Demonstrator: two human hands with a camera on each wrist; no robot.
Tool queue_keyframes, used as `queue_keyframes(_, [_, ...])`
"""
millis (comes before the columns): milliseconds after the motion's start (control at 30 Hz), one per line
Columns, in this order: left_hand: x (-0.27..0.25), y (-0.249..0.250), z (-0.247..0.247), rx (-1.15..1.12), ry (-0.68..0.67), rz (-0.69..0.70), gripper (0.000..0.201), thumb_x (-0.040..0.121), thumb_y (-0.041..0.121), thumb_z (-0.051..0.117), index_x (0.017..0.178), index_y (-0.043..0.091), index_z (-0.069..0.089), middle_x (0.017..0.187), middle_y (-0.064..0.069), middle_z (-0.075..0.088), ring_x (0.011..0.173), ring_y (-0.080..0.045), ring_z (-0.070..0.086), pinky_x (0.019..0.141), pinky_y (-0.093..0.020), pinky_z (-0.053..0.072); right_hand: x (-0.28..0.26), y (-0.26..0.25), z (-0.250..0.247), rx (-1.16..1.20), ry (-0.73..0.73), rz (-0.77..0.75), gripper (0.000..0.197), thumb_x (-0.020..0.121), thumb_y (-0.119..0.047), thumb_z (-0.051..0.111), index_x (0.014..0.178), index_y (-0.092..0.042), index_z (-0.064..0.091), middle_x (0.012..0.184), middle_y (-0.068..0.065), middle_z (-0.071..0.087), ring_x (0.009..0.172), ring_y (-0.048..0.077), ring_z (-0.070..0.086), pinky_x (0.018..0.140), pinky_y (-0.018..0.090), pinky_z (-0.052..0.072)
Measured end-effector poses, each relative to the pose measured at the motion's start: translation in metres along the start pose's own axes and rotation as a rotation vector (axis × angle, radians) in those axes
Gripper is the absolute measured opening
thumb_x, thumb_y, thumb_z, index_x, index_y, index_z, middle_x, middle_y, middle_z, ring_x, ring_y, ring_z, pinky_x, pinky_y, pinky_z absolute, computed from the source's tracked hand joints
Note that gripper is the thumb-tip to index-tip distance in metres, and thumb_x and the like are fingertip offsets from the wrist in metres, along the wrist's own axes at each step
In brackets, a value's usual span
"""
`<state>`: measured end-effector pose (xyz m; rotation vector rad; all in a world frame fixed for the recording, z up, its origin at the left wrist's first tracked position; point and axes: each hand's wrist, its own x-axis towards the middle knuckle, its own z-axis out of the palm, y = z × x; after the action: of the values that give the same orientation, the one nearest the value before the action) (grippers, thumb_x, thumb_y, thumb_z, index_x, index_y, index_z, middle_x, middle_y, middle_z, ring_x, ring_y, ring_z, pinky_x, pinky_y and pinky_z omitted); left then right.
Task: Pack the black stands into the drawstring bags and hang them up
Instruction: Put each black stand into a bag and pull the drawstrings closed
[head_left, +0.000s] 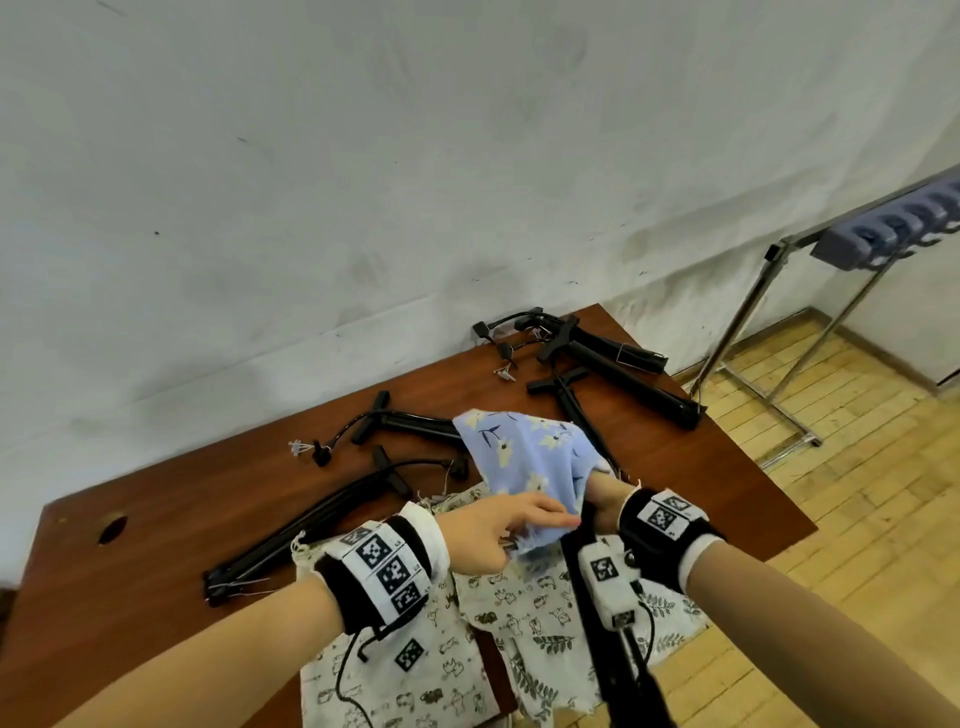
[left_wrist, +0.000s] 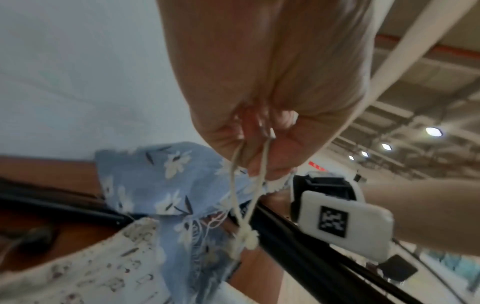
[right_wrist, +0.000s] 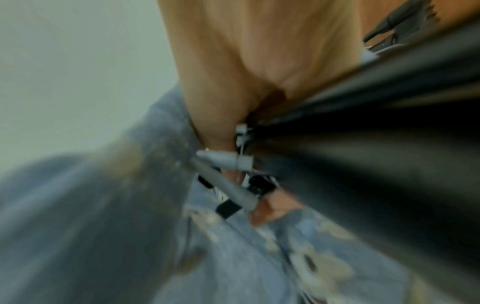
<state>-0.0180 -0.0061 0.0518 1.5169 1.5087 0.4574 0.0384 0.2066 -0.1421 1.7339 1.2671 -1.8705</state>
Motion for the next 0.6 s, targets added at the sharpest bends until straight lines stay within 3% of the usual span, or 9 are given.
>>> queue_keyframes(67, [0.000, 0.004, -0.006, -0.086, 0.048, -0.009, 0.078, 0.074, -0.022, 0.034, 0.134, 0.023, 0.053, 0.133, 0.016, 0.043, 0.129, -0.010, 0.039, 0.092, -0.041, 0.044, -0.056, -0.018, -0.015, 0.075, -0.299, -0.086, 0.034, 0.101, -0.013, 0.045, 0.130, 0.004, 0.048, 0.119, 0.018, 0.063, 0.088, 0.009, 0.068, 0.073, 0.023, 0.057])
queue_keyframes(133, [0.000, -0.001, -0.016, -0.093, 0.163, -0.047, 0.072, 0.070, -0.022, 0.032, 0.120, 0.018, 0.063, 0.121, 0.015, 0.050, 0.123, -0.012, 0.046, 0.091, -0.042, 0.045, -0.142, -0.018, -0.033, 0.077, -0.441, -0.229, 0.027, 0.101, -0.016, 0.045, 0.112, 0.002, 0.061, 0.104, 0.022, 0.065, 0.088, 0.033, 0.066, 0.070, 0.041, 0.056])
queue_keyframes(167, [0.000, -0.004, -0.022, -0.040, 0.215, -0.082, 0.070, 0.069, -0.021, 0.033, 0.117, 0.020, 0.065, 0.119, 0.013, 0.052, 0.116, -0.014, 0.050, 0.086, -0.044, 0.046, -0.161, -0.022, -0.043, 0.209, -0.485, -0.286, 0.025, 0.097, -0.020, 0.051, 0.098, 0.001, 0.065, 0.089, 0.020, 0.067, 0.074, 0.033, 0.065, 0.060, 0.039, 0.055])
queue_keyframes(233, [0.000, -0.003, -0.024, 0.170, 0.234, -0.160, 0.071, 0.074, -0.012, 0.038, 0.128, 0.031, 0.056, 0.120, 0.008, 0.051, 0.089, -0.014, 0.056, 0.070, -0.042, 0.048, -0.161, -0.021, -0.040, 0.227, -0.453, -0.291, 0.027, 0.093, -0.024, 0.057, 0.084, 0.000, 0.064, 0.071, 0.015, 0.062, 0.056, 0.027, 0.059, 0.052, 0.031, 0.051])
queue_keyframes(300, [0.006, 0.005, -0.012, 0.458, 0.175, -0.160, 0.077, 0.082, 0.007, 0.047, 0.143, 0.049, 0.024, 0.113, 0.005, 0.048, 0.064, -0.014, 0.050, 0.055, -0.035, 0.048, -0.154, -0.017, -0.036, 0.170, -0.357, -0.287, 0.028, 0.094, -0.024, 0.055, 0.092, 0.003, 0.064, 0.076, 0.016, 0.064, 0.059, 0.026, 0.061, 0.053, 0.031, 0.054])
queue_keyframes(367, [0.020, 0.016, 0.012, 0.682, 0.107, -0.077, 0.079, 0.087, 0.029, 0.057, 0.144, 0.051, 0.006, 0.108, 0.000, 0.047, 0.063, -0.021, 0.051, 0.053, -0.036, 0.049, -0.151, -0.012, -0.032, 0.194, -0.391, -0.250, 0.032, 0.093, -0.027, 0.053, 0.095, 0.003, 0.066, 0.081, 0.016, 0.067, 0.064, 0.027, 0.064, 0.060, 0.035, 0.057])
queue_keyframes(433, [0.038, 0.018, 0.034, 0.777, 0.090, -0.038, 0.077, 0.088, 0.044, 0.059, 0.145, 0.039, 0.008, 0.107, -0.004, 0.051, 0.064, -0.026, 0.052, 0.053, -0.037, 0.049, -0.156, -0.009, -0.029, 0.178, -0.382, -0.239, 0.028, 0.091, -0.028, 0.054, 0.096, -0.003, 0.063, 0.082, 0.012, 0.064, 0.064, 0.025, 0.059, 0.062, 0.034, 0.052])
queue_keyframes(500, [0.050, 0.016, 0.043, 0.862, 0.118, -0.005, 0.068, 0.088, 0.048, 0.059, 0.141, 0.031, 0.020, 0.089, -0.004, 0.057, 0.057, -0.025, 0.053, 0.047, -0.033, 0.046, -0.157, -0.003, -0.021, 0.112, -0.302, -0.275, 0.027, 0.098, -0.018, 0.047, 0.118, -0.002, 0.056, 0.110, 0.019, 0.061, 0.080, 0.026, 0.054, 0.066, 0.033, 0.047])
queue_keyframes(600, [0.058, 0.007, 0.046, 1.001, 0.126, 0.088, 0.048, 0.081, 0.048, 0.065, 0.120, 0.027, 0.047, 0.063, 0.002, 0.053, 0.043, -0.019, 0.048, 0.038, -0.021, 0.033, -0.158, -0.003, -0.019, 0.055, -0.186, -0.343, 0.041, 0.097, 0.003, 0.036, 0.136, 0.016, 0.035, 0.134, 0.036, 0.045, 0.080, 0.025, 0.051, 0.064, 0.028, 0.044])
